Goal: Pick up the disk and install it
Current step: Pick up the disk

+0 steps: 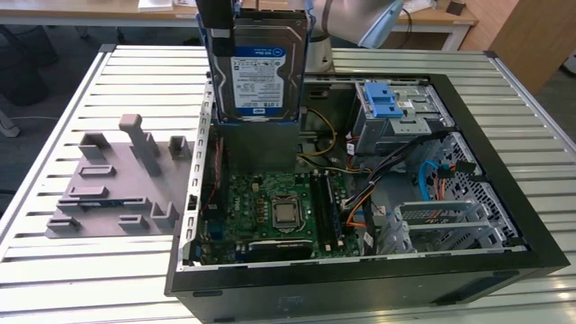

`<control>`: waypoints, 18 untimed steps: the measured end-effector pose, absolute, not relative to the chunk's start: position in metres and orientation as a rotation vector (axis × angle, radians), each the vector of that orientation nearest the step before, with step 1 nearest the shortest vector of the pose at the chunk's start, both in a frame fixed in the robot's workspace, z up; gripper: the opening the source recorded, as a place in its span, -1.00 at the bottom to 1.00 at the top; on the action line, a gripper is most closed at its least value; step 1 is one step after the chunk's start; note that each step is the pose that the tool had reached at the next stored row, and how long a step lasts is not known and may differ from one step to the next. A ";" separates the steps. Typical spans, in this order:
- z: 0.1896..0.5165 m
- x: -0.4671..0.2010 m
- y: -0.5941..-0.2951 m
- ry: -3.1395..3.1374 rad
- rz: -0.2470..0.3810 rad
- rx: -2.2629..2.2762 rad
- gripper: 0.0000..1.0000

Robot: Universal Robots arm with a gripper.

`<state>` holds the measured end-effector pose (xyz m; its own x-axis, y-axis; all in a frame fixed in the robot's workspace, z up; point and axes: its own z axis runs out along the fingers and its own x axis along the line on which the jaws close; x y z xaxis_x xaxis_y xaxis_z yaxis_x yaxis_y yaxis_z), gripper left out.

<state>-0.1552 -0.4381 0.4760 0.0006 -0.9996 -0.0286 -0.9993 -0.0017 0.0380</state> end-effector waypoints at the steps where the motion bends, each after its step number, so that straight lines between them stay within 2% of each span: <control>1: 0.476 -0.154 -0.439 -2.215 -0.074 2.217 -0.27; 18: 0.474 -0.125 -0.443 -2.215 -0.074 2.217 -0.27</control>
